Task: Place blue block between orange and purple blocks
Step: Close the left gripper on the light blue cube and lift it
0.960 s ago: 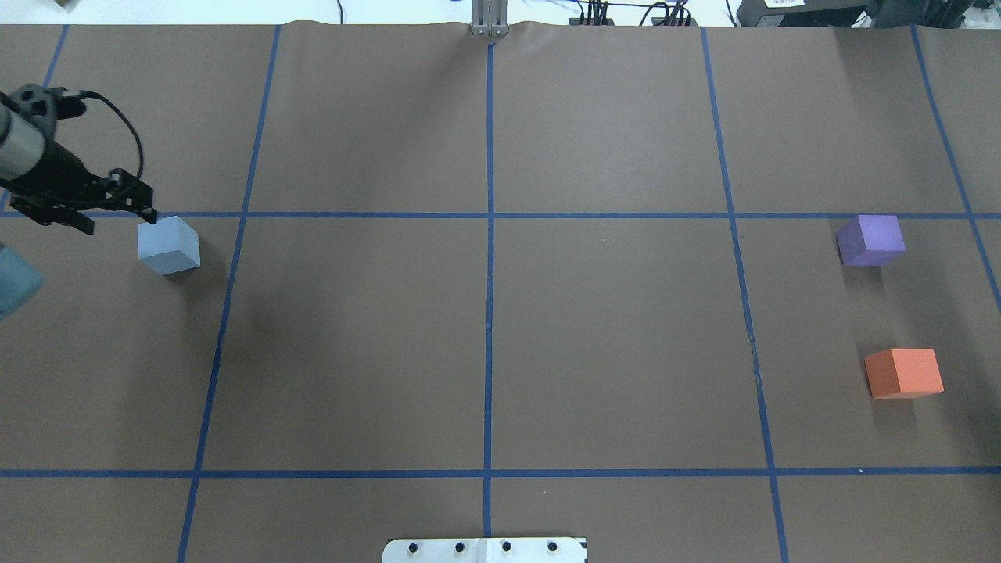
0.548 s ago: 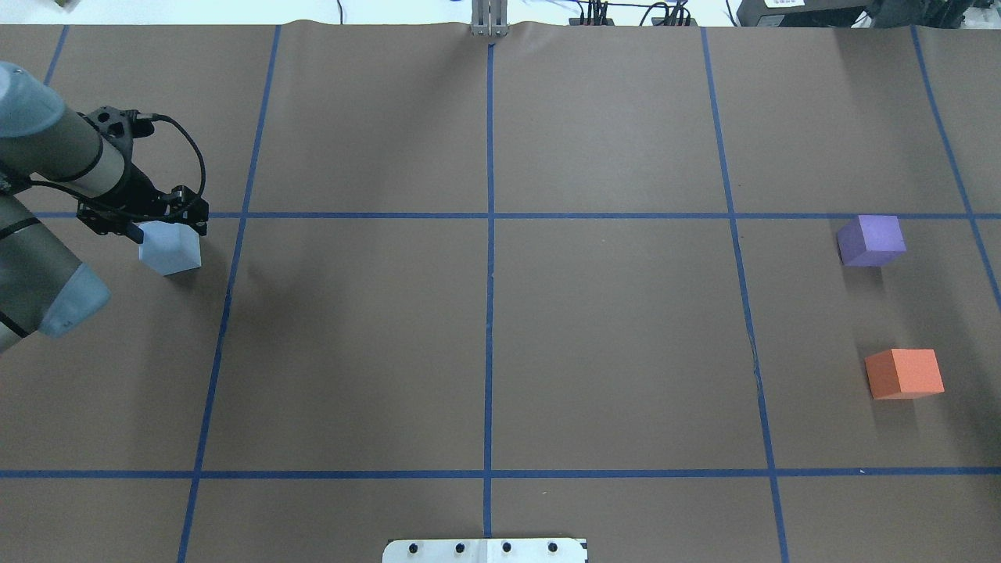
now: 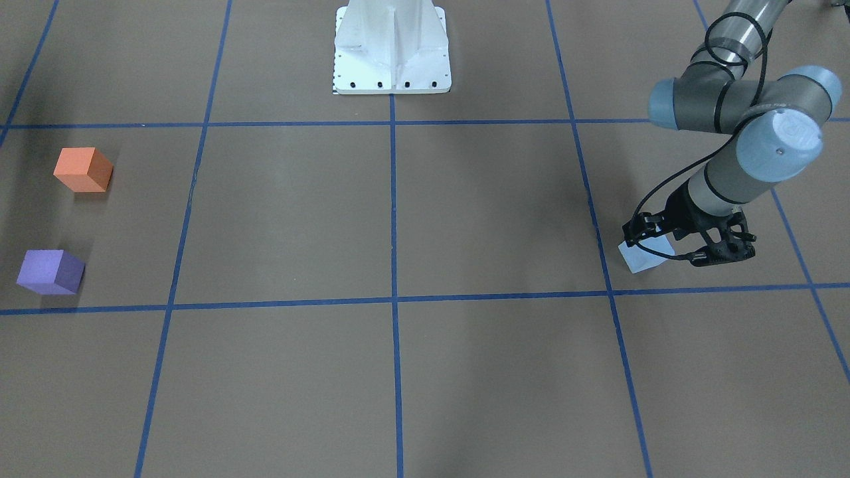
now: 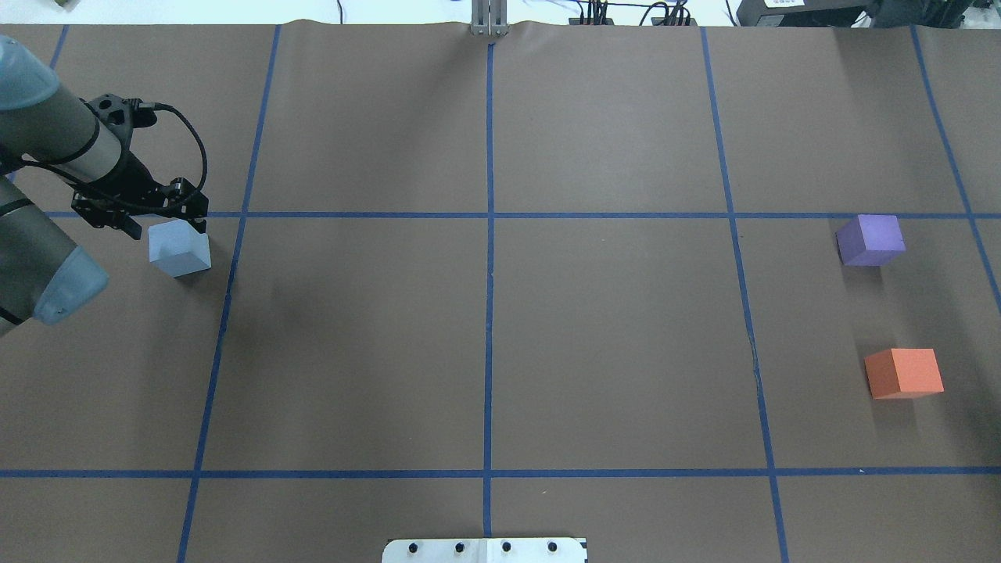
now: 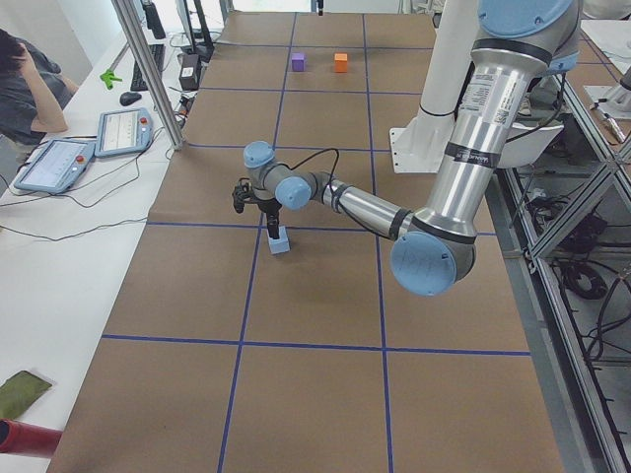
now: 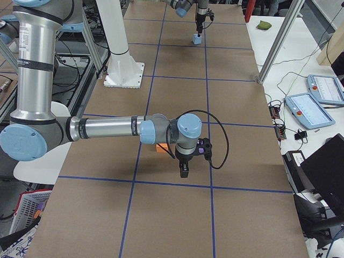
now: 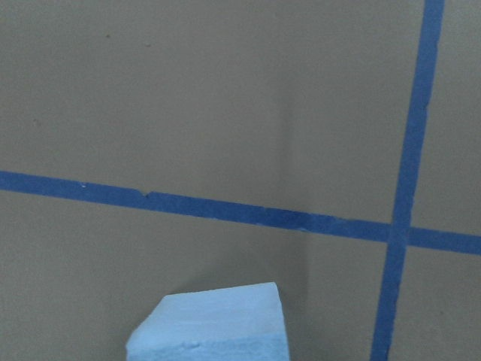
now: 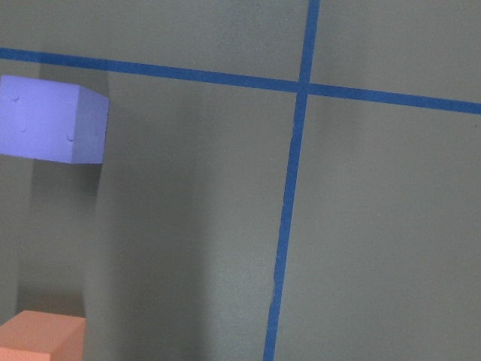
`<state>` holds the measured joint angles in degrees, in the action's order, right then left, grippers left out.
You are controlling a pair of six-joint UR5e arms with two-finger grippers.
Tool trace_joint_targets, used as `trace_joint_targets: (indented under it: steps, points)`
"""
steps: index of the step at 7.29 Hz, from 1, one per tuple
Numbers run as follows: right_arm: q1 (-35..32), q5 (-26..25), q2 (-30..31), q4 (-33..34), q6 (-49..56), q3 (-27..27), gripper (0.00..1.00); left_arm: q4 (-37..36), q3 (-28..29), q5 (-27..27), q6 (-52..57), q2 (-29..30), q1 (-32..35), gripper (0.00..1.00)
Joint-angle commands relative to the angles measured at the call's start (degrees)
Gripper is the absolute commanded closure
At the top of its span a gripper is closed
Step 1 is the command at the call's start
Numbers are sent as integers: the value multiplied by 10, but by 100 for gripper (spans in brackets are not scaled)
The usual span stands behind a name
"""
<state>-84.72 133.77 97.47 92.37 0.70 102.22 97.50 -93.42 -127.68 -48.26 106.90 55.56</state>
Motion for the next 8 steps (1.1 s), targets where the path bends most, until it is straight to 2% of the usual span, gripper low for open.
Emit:
trace_joint_targets:
  steps: [1, 3, 8]
  points:
    - [2, 0, 0, 1, -1, 0, 0, -29, 5, 34, 29, 0, -3, 0]
    - [3, 0, 0, 0, -1, 0, 0, -7, 42, 48, 26, 6, -24, 0]
    - [5, -1, 0, 1, 0, -1, 0, 10, 56, 41, 25, 8, -34, 0]
